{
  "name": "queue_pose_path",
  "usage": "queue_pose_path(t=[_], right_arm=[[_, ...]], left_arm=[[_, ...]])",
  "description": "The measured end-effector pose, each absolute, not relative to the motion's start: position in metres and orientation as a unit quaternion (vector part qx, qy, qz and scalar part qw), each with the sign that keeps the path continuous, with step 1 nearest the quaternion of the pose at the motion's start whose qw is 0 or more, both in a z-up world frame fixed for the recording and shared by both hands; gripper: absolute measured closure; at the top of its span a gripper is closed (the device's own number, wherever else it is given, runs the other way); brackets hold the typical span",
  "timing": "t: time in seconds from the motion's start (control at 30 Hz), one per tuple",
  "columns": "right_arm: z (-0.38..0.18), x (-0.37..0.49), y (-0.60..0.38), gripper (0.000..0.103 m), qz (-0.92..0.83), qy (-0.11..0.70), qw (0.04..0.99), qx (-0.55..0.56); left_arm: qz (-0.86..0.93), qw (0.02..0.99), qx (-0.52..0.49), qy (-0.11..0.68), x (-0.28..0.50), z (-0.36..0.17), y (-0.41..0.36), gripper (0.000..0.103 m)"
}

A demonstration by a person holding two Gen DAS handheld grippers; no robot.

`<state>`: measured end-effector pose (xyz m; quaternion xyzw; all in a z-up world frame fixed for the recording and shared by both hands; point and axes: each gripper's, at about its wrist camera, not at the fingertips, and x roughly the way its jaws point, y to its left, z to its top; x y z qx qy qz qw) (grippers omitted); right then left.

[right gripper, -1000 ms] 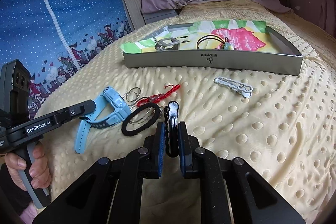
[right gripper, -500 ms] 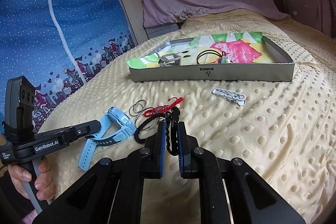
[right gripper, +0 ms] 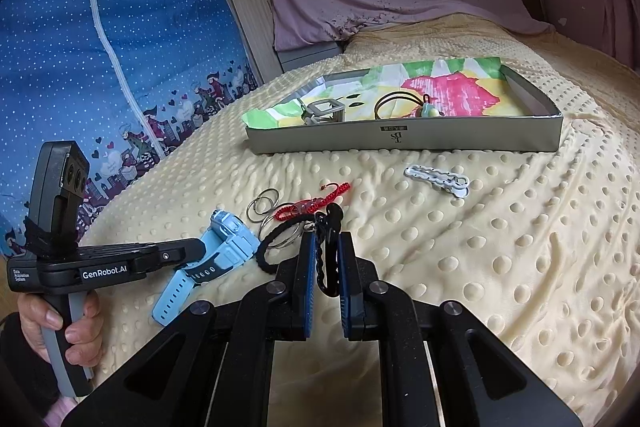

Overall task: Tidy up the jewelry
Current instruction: 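Lower the watch and black clip into the tray and open both tools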

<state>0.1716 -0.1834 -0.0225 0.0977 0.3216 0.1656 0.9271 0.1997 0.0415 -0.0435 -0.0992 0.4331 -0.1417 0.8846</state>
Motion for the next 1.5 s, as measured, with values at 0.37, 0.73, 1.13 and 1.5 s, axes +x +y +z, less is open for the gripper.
queue_pose_path(t=[0.37, 0.73, 1.13, 1.5], right_arm=[[-0.023, 0.176, -0.180, 0.093, 0.154, 0.333, 0.926, 0.091], [0.002, 0.182, -0.200, 0.093, 0.140, 0.297, 0.939, 0.102], [0.031, 0.276, -0.257, 0.093, 0.087, 0.281, 0.951, 0.095], [-0.007, 0.344, -0.268, 0.093, 0.080, 0.342, 0.930, 0.105]], left_arm=[[-0.132, 0.894, -0.086, 0.419, 0.199, -0.036, 0.030, 0.099], [-0.136, 0.932, -0.087, 0.325, 0.203, 0.023, 0.010, 0.099], [-0.155, 0.935, -0.119, 0.297, 0.311, 0.037, -0.045, 0.099], [-0.155, 0.923, -0.101, 0.337, 0.382, 0.007, -0.089, 0.099]])
